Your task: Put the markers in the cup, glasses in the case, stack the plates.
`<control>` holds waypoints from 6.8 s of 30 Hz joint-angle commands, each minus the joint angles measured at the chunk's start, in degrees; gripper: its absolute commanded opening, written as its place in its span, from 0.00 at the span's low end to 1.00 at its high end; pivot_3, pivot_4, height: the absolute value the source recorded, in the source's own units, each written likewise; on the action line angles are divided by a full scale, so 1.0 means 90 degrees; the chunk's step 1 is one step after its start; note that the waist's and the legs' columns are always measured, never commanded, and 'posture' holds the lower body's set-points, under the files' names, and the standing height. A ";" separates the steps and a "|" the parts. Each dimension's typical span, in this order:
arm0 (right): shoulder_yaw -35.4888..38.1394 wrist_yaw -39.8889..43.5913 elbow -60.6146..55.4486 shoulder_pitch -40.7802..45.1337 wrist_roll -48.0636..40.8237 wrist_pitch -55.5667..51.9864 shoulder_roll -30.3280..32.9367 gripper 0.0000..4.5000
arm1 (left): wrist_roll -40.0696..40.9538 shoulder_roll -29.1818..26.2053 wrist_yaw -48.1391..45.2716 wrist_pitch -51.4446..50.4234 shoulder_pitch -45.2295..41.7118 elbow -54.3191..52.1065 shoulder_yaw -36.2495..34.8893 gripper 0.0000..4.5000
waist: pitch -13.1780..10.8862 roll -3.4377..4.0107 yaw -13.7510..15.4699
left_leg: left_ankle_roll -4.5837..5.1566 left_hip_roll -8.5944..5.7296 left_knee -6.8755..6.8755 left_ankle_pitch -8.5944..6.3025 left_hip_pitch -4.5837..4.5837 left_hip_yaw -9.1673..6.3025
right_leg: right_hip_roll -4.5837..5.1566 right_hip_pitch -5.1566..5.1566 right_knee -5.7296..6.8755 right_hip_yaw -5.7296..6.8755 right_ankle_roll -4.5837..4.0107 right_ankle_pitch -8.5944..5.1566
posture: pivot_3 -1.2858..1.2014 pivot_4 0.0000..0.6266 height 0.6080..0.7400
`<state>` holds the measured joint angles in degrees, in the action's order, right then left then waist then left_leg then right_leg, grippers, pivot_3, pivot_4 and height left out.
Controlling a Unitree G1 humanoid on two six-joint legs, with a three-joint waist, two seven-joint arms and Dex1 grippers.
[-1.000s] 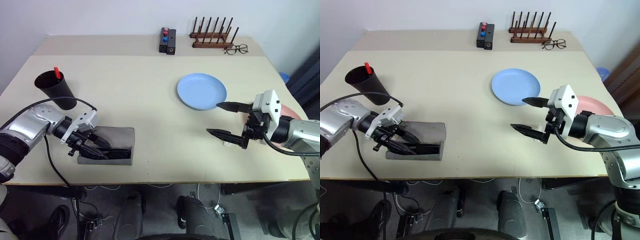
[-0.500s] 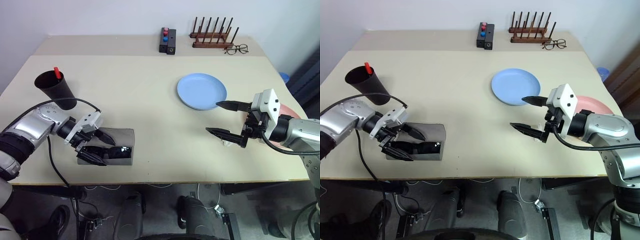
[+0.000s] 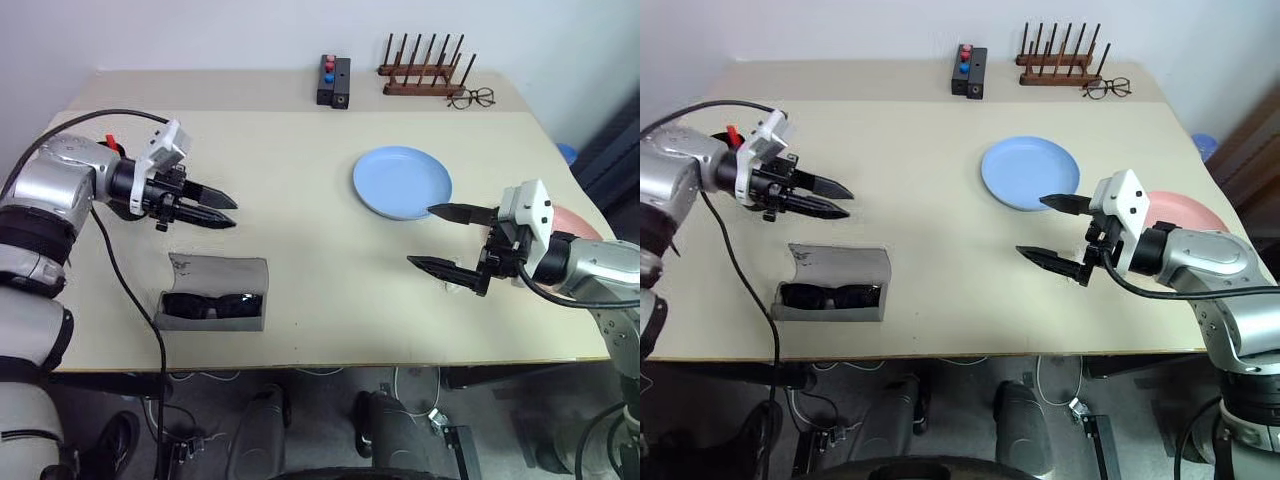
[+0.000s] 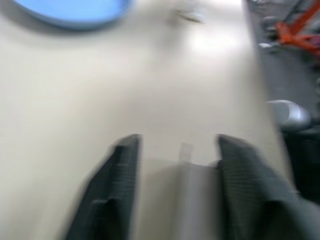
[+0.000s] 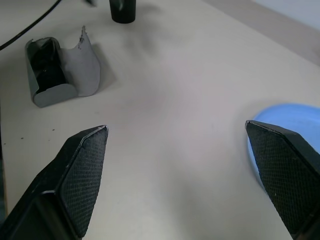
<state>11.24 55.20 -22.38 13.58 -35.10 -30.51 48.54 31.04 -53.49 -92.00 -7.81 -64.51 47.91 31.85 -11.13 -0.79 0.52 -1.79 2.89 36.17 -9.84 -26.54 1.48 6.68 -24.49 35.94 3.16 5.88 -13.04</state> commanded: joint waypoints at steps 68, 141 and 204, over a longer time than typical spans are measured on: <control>0.0310 0.0078 -0.0575 0.0107 -0.1381 0.0030 -0.0382 1.00 | -0.0507 -0.0692 -0.0055 0.0721 0.2522 -0.2344 -0.0498 0.02 | -0.0001 -0.0003 0.0026 | -0.0001 0.0003 0.0004 0.0000 0.0003 -0.0002 | 0.0001 0.0003 0.0006 -0.0001 -0.0001 0.0000 | 0.52 0.24 1.00; -0.0571 -0.2211 0.2433 0.1906 0.2293 -0.1844 0.0116 0.01 | 0.0057 0.1780 0.1685 -0.1139 0.2100 -0.3387 -0.4112 1.00 | 0.0002 -0.0005 -0.0026 | 0.0001 0.0000 0.0005 0.0002 0.0013 0.0000 | -0.0005 0.0009 0.0014 -0.0006 0.0003 0.0002 | 0.52 0.24 1.00; -0.0893 -0.0413 0.1901 0.0463 0.1785 -0.1269 0.0270 0.01 | 0.0559 0.1555 0.1691 -0.2295 0.3016 -0.4744 -0.4308 1.00 | 0.0000 0.0000 -0.0115 | -0.0002 0.0002 0.0000 0.0002 0.0016 -0.0002 | -0.0008 0.0012 0.0009 -0.0005 0.0000 0.0002 | 0.52 0.24 1.00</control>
<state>2.05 51.14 -4.96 16.83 -18.82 -42.78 50.42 35.56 -38.51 -77.04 -28.46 -37.73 6.93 -5.79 -11.13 -0.79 -0.51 -1.81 2.91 36.18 -9.82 -26.40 1.46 6.61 -24.38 36.02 3.11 5.88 -13.02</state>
